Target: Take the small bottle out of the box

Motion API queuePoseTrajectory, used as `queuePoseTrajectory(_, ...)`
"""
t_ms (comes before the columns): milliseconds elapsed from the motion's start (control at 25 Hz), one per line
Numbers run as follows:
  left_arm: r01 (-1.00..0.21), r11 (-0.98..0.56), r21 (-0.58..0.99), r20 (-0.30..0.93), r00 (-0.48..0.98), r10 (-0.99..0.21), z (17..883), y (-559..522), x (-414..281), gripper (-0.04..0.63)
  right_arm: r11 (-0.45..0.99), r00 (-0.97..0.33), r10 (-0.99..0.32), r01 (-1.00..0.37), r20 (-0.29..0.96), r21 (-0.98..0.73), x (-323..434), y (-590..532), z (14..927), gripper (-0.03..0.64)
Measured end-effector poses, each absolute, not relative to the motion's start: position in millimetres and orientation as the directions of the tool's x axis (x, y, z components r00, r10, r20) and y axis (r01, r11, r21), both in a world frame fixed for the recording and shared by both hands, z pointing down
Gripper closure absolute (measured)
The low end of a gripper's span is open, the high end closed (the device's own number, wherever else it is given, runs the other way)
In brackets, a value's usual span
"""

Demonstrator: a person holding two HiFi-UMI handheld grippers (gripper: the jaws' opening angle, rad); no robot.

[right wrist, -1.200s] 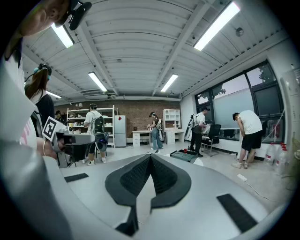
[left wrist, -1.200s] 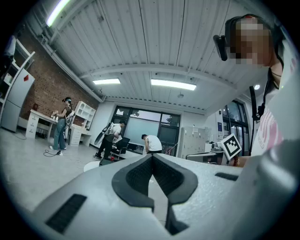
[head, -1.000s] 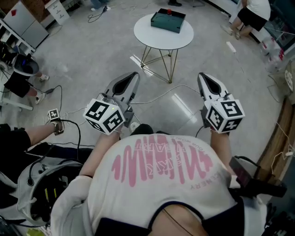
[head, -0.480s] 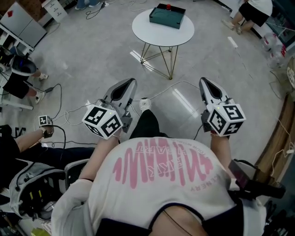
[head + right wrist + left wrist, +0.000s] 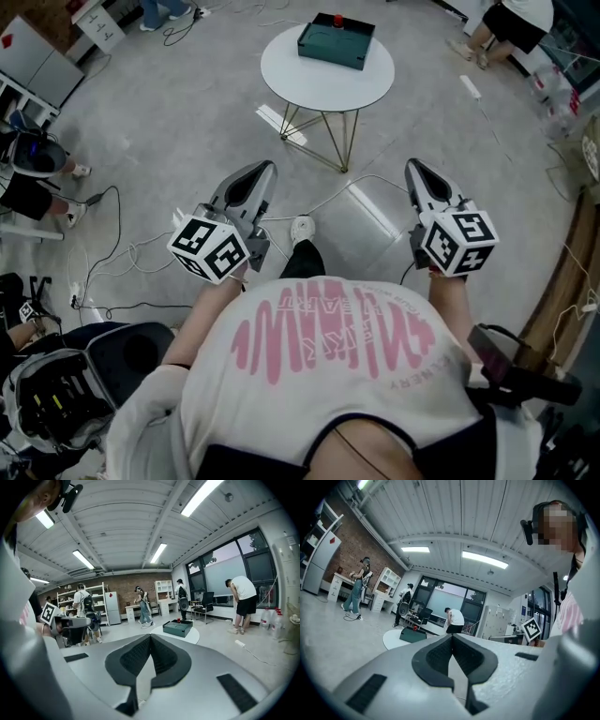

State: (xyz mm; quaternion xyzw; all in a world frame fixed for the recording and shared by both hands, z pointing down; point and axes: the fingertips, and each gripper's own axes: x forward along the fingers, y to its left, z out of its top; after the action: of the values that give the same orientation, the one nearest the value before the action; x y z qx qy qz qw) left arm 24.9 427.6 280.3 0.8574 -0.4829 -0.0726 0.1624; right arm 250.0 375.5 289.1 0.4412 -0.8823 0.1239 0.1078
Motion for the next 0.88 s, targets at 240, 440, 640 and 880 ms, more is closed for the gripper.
queuePoseTrajectory(240,-0.793,-0.511,0.331,0.019,0.547,-0.837,272,347,7,0.588,0.555,-0.564,-0.772,-0.823,0.291,-0.124,234,301,289,0.612)
queuePoseTrajectory(440,-0.775,-0.544,0.322,-0.009,0.572,-0.820,258,274,-11,0.588,0.541,-0.551,-0.787,-0.833,0.279,-0.119,210,234,279,0.612)
queuePoseTrajectory(640,-0.762,-0.563,0.320,-0.038,0.584,-0.811,241,213,-34,0.588,0.546,-0.550,-0.793,-0.832,0.263,-0.093,182,176,259,0.614)
queuePoseTrajectory(880,-0.752,-0.589,0.296,-0.088,0.592,-0.801,219,157,-64,0.588,0.538,-0.538,-0.812,-0.840,0.227,-0.069,156,118,239,0.613)
